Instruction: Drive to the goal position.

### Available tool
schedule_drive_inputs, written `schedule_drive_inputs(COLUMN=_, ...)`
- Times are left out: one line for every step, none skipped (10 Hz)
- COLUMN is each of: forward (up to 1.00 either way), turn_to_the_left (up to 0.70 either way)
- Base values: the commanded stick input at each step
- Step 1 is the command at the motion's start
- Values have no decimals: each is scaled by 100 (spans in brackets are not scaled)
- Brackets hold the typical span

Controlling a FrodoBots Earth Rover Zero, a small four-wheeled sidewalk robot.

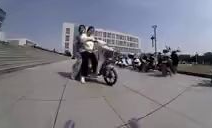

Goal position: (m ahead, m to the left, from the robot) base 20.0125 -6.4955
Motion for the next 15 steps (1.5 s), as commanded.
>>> schedule_drive_inputs(forward=0, turn_to_the_left=22)
schedule_drive_inputs(forward=0, turn_to_the_left=45)
schedule_drive_inputs(forward=0, turn_to_the_left=45)
schedule_drive_inputs(forward=0, turn_to_the_left=45)
schedule_drive_inputs(forward=0, turn_to_the_left=31)
schedule_drive_inputs(forward=0, turn_to_the_left=3)
schedule_drive_inputs(forward=0, turn_to_the_left=0)
schedule_drive_inputs(forward=0, turn_to_the_left=0)
schedule_drive_inputs(forward=0, turn_to_the_left=0)
schedule_drive_inputs(forward=0, turn_to_the_left=0)
schedule_drive_inputs(forward=0, turn_to_the_left=0)
schedule_drive_inputs(forward=0, turn_to_the_left=0)
schedule_drive_inputs(forward=0, turn_to_the_left=0)
schedule_drive_inputs(forward=0, turn_to_the_left=24)
schedule_drive_inputs(forward=0, turn_to_the_left=45)
